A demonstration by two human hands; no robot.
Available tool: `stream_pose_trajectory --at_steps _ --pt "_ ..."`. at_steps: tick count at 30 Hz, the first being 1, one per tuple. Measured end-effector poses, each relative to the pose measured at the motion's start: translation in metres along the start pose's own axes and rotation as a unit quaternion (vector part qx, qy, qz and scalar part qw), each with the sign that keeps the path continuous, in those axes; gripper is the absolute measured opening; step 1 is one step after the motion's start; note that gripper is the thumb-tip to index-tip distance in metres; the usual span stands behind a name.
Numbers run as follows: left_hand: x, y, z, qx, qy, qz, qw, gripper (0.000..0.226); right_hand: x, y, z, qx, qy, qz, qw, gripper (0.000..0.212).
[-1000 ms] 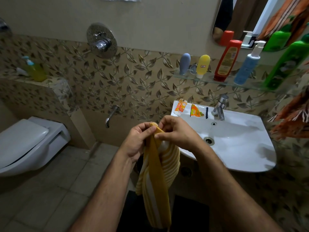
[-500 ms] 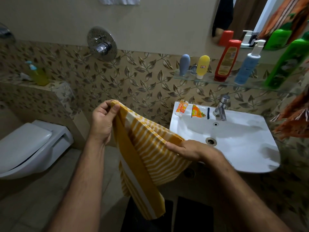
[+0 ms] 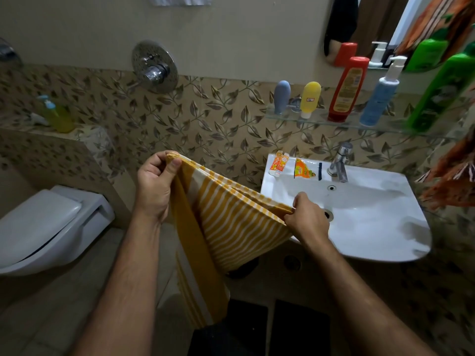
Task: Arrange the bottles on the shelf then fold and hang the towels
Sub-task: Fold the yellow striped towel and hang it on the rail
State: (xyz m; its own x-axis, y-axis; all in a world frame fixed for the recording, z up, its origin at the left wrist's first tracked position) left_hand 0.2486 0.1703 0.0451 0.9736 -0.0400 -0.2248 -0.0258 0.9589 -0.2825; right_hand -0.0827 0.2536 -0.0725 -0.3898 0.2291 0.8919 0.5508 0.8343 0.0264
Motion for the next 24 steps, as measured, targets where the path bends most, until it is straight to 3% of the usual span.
stream_pose_trajectory --at_steps 3,5,7,11,19,24 --pt "0.007 -0.001 0.001 -0.01 0.008 0.014 1.0 0.011 0.0 -0.002 0.012 -0.037 -0.026 0.027 0.999 0.03" --pt "0.014 -0.003 0.002 -0.019 0.008 0.019 1.0 0.005 -0.001 -0.004 0.023 -0.067 -0.008 -0.001 0.998 0.021" --pt "0.02 -0.006 0.001 -0.03 -0.017 0.017 0.999 0.007 -0.007 -0.006 0.032 -0.091 -0.004 -0.081 0.993 0.02" --pt "0.048 -0.015 -0.013 -0.029 -0.094 0.037 0.994 0.015 -0.009 -0.01 0.028 -0.118 -0.165 -0.236 0.95 0.012" --pt "0.096 -0.016 -0.044 -0.003 -0.191 0.061 0.98 0.014 0.057 -0.011 -0.023 -0.076 -0.227 -0.222 0.945 0.024" --pt "0.09 -0.016 -0.04 -0.013 -0.195 0.083 0.977 0.005 0.084 -0.01 -0.04 -0.058 -0.346 -0.201 0.915 0.033"
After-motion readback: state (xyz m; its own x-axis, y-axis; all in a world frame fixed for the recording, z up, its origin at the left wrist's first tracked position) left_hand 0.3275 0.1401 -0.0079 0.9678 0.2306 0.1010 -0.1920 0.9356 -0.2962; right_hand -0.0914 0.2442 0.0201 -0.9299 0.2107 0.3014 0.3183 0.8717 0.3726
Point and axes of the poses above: each hand's wrist, its own y-axis away from the middle knuckle, its own x-axis out of the back of the hand, z = x × y, the point moved 9 cm from there along -y, towards the middle knuckle, and after that the axes turned 3 degrees about -y, right-handed, at the moved point
